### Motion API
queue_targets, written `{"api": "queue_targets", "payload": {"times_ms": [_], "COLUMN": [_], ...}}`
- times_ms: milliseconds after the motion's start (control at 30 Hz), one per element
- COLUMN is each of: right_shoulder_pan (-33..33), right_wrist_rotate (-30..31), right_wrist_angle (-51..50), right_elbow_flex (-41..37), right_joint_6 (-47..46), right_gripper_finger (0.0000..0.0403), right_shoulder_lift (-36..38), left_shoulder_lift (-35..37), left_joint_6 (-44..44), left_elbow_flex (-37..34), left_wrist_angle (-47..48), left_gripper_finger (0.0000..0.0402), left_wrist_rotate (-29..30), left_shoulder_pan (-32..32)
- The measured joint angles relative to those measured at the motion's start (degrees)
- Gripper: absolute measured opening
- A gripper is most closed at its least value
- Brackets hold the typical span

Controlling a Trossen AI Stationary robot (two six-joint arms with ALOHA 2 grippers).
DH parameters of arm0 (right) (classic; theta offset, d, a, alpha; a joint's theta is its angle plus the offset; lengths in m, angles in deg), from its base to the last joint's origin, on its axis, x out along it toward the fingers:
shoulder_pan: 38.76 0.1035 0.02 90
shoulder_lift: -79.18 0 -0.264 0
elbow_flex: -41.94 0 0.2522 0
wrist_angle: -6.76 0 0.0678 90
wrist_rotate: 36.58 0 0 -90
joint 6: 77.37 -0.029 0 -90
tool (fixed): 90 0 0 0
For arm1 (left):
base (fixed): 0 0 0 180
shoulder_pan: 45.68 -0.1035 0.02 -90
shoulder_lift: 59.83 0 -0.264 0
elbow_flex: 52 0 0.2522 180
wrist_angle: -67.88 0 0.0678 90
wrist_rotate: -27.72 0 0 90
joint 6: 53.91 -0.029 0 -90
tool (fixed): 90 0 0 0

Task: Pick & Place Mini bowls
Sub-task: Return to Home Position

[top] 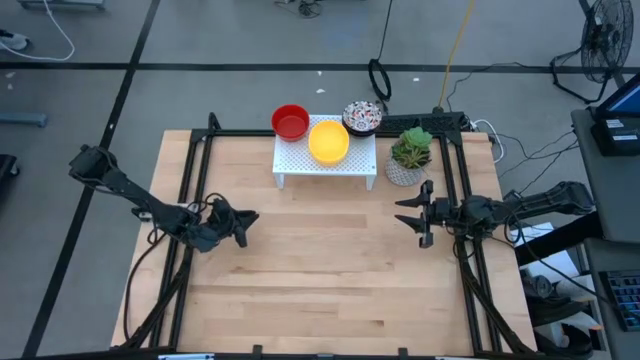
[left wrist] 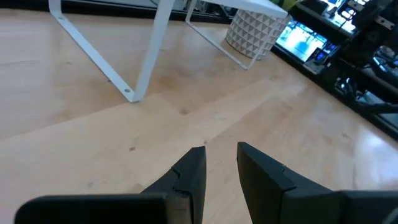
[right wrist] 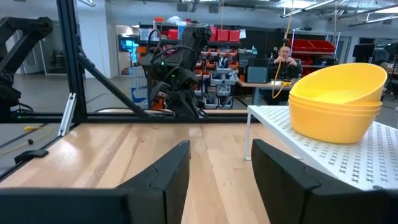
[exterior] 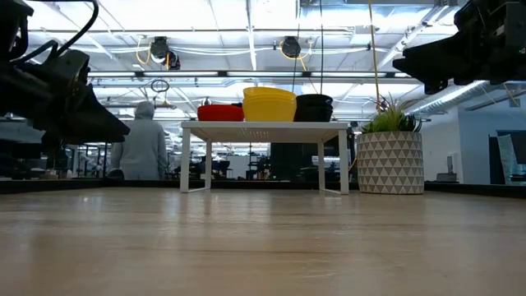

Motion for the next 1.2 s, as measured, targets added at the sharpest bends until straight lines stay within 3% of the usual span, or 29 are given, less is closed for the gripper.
{"api": "queue_targets", "payload": {"times_ms": [67,200,400,600,833,1200], "right_shoulder_pan": [0.0,0.0,0.0,0.0,0.0,0.0], "right_wrist_rotate": [0.7,7.5,16.8,16.6,16.6,16.5], "right_wrist_angle": [-0.7,-3.0,-3.4,-3.5,-3.5,-3.5], "right_elbow_flex": [0.0,0.0,0.0,0.0,0.0,0.0], "right_joint_6": [0.0,0.0,0.0,0.4,0.5,0.5], "right_gripper_finger": [0.016,0.016,0.016,0.016,0.016,0.016], "right_shoulder_lift": [0.0,0.0,0.0,0.0,0.0,0.0], "left_shoulder_lift": [0.0,0.0,0.0,0.0,0.1,18.8], "left_joint_6": [-0.7,-4.3,-5.2,-5.2,-5.2,-5.1], "left_elbow_flex": [-0.2,-0.2,-0.2,-0.2,-0.2,-0.3], "left_wrist_angle": [0.0,0.0,0.0,0.0,0.0,1.5], "left_gripper_finger": [0.0093,0.0093,0.0093,0.0093,0.0093,0.0093], "left_wrist_rotate": [0.0,-0.2,-9.3,-15.4,-16.1,-16.2], "left_shoulder_pan": [0.0,0.0,0.0,0.0,0.0,-0.1]}}
